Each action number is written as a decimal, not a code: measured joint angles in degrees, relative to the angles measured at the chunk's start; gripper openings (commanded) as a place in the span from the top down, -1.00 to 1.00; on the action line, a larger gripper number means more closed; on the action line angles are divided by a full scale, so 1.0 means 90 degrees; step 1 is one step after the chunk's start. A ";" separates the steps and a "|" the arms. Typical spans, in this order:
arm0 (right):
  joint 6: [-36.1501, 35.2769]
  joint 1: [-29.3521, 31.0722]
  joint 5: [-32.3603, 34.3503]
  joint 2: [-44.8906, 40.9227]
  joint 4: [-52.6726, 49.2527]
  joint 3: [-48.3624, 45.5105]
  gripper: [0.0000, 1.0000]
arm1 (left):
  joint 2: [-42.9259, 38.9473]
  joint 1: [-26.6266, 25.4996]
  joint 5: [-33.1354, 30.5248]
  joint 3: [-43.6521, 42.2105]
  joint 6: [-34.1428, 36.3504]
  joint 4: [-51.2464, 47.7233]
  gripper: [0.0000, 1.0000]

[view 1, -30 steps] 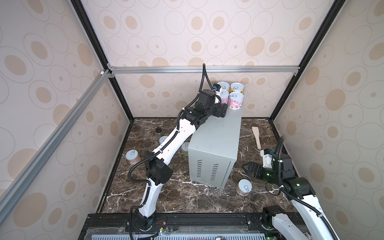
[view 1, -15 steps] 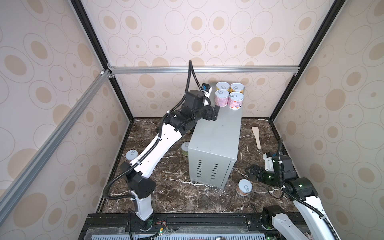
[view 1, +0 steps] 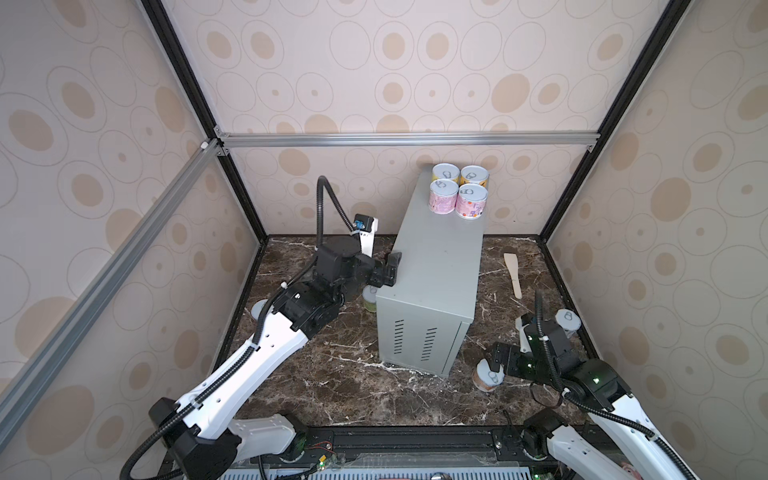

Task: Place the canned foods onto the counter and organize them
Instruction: 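Open the left gripper and pull back while the right gripper lowers toward a white-lidded can, then close the right gripper on the white-lidded can near the box front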

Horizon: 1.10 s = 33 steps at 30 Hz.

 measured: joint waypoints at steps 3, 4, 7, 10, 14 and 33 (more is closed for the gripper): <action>0.0228 0.0466 0.0325 0.0153 0.0073 -0.0209 -0.97 | -0.0731 0.0000 -0.0209 -0.0699 -0.0253 0.0221 -0.98; 0.0321 0.0629 0.0440 0.0192 0.0095 -0.0282 -0.97 | -0.1013 0.0000 -0.0270 -0.0918 -0.0308 0.0231 -0.98; 0.0537 0.0962 0.0687 0.0260 0.0211 -0.0474 -0.97 | -0.1739 0.0002 -0.0469 -0.1508 -0.0493 0.0168 -0.98; 0.0733 0.1207 0.0903 0.0287 0.0345 -0.0648 -0.97 | -0.2249 0.0005 -0.0692 -0.2018 -0.0714 0.0022 -0.98; 0.0903 0.1452 0.1110 0.0374 0.0481 -0.0755 -0.97 | -0.2841 0.0007 -0.0969 -0.2635 -0.1042 -0.0306 -0.98; 0.1515 0.1894 0.1542 0.0527 0.0845 -0.1350 -0.97 | -0.4197 0.0007 -0.1277 -0.4235 -0.2424 -0.0993 -0.98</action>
